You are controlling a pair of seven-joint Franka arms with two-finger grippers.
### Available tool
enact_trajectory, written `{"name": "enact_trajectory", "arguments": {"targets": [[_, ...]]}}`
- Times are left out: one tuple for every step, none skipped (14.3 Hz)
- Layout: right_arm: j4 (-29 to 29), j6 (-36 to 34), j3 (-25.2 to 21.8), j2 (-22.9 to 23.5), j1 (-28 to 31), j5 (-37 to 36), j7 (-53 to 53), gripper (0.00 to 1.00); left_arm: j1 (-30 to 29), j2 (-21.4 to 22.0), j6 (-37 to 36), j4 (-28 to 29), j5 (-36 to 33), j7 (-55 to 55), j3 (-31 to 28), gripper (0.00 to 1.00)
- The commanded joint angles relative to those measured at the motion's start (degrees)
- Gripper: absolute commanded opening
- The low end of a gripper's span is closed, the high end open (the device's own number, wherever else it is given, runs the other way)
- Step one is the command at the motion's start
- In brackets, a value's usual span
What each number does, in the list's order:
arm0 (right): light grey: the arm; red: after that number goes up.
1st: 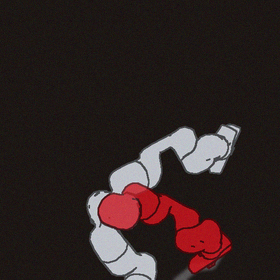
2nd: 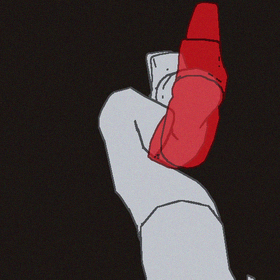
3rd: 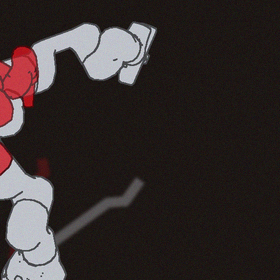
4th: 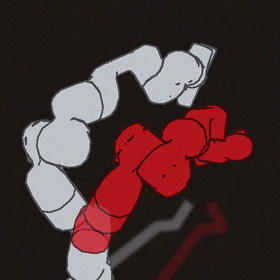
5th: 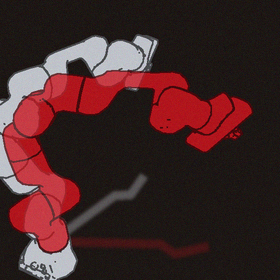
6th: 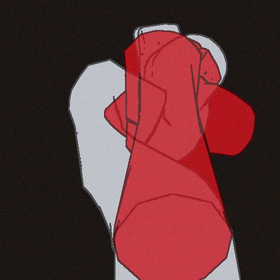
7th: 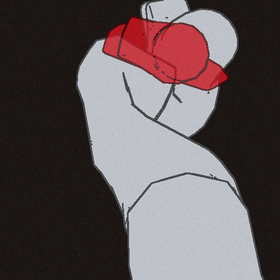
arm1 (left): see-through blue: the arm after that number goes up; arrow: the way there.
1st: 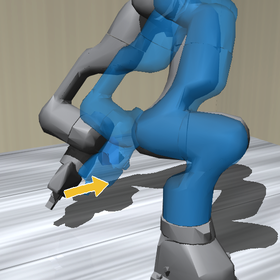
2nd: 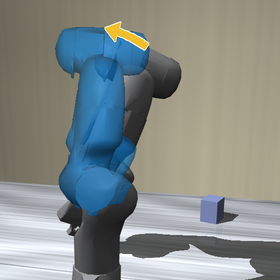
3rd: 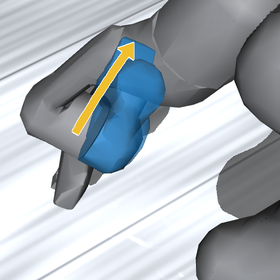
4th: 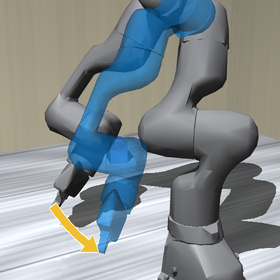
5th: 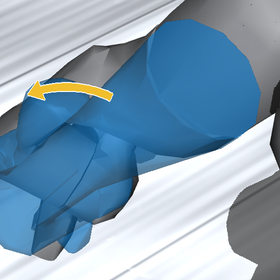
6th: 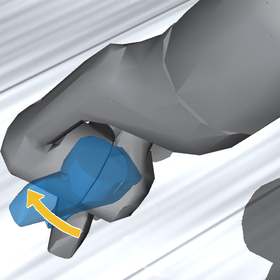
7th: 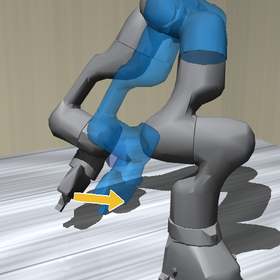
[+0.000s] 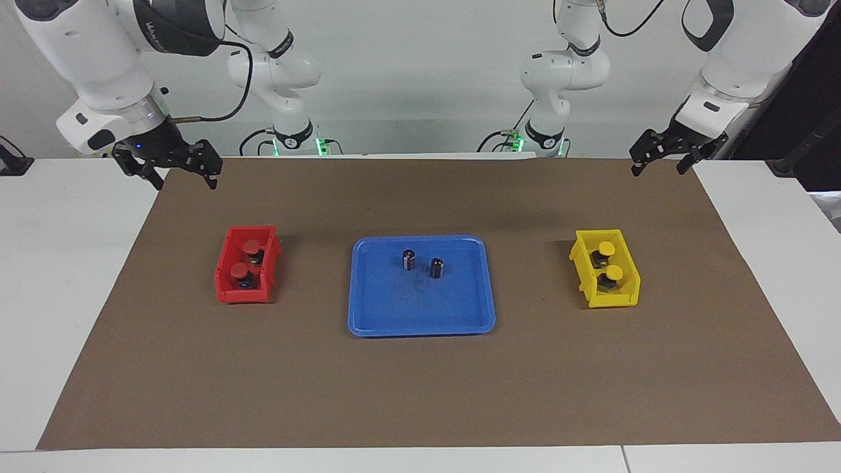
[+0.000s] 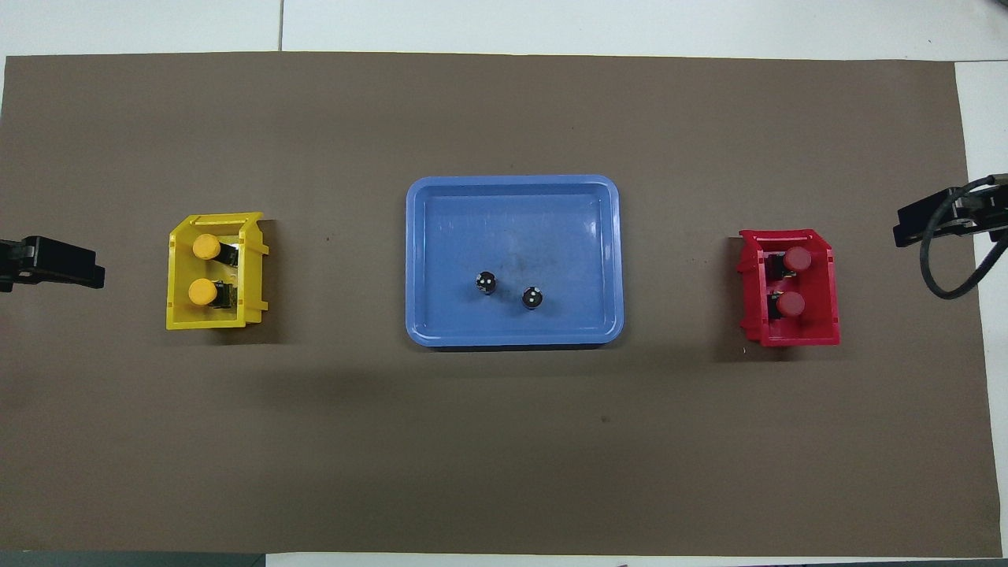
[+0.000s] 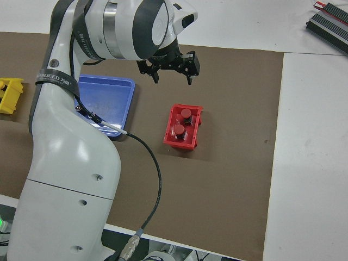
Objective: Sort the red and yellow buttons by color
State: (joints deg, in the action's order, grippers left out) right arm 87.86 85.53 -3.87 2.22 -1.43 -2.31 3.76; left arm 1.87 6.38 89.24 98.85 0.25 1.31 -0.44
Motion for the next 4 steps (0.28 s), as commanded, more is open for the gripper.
{"name": "enact_trajectory", "arguments": {"targets": [[1.61,0.86,-0.35,-1.25,-0.33,0.73,0.37,1.00,1.12,0.48,1.02,0.38,-0.95,0.80,-0.96,1.00],[1.61,0.86,-0.35,-1.25,-0.33,0.73,0.37,1.00,1.03,0.21,1.37,0.29,-0.95,0.80,-1.05,1.00],[1.61,0.86,-0.35,-1.25,-0.33,0.73,0.37,1.00,1.03,-0.05,1.38,0.03,-0.95,0.80,-0.96,1.00],[1.70,0.86,-0.35,-1.25,-0.33,0.73,0.37,1.00,0.86,-0.06,1.20,0.11,-0.95,0.89,-1.05,1.00]]}}
